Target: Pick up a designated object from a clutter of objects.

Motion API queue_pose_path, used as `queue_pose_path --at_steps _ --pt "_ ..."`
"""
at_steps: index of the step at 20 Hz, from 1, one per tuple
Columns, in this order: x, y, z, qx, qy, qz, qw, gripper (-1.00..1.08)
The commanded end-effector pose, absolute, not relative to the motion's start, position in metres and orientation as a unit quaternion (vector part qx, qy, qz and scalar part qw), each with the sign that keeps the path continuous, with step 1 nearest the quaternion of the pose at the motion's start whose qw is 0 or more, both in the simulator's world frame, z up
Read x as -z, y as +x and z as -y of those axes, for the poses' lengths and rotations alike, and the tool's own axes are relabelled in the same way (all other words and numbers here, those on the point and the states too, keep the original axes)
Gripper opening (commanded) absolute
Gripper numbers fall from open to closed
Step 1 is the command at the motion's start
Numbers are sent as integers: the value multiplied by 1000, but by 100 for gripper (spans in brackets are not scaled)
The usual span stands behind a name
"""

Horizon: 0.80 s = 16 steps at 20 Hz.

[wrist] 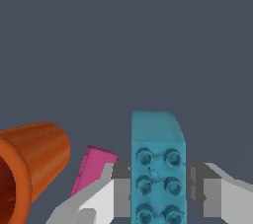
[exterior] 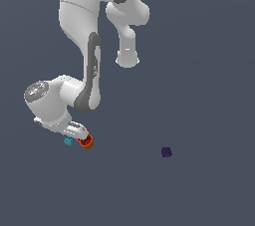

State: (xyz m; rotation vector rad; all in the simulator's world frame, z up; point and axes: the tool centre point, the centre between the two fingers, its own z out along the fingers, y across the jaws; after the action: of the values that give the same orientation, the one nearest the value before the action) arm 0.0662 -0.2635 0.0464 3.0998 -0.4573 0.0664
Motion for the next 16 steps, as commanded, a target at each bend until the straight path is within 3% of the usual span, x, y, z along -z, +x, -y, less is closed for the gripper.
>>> queue_pose_path --at_steps 1,3,4,16 --pt "-22 52 259 0 989 147 0 -100" --pt "-22 52 259 0 989 147 0 -100" --pt "-46 68 256 -20 990 141 1 -100" --pt "-65 58 231 -19 990 142 1 -100"
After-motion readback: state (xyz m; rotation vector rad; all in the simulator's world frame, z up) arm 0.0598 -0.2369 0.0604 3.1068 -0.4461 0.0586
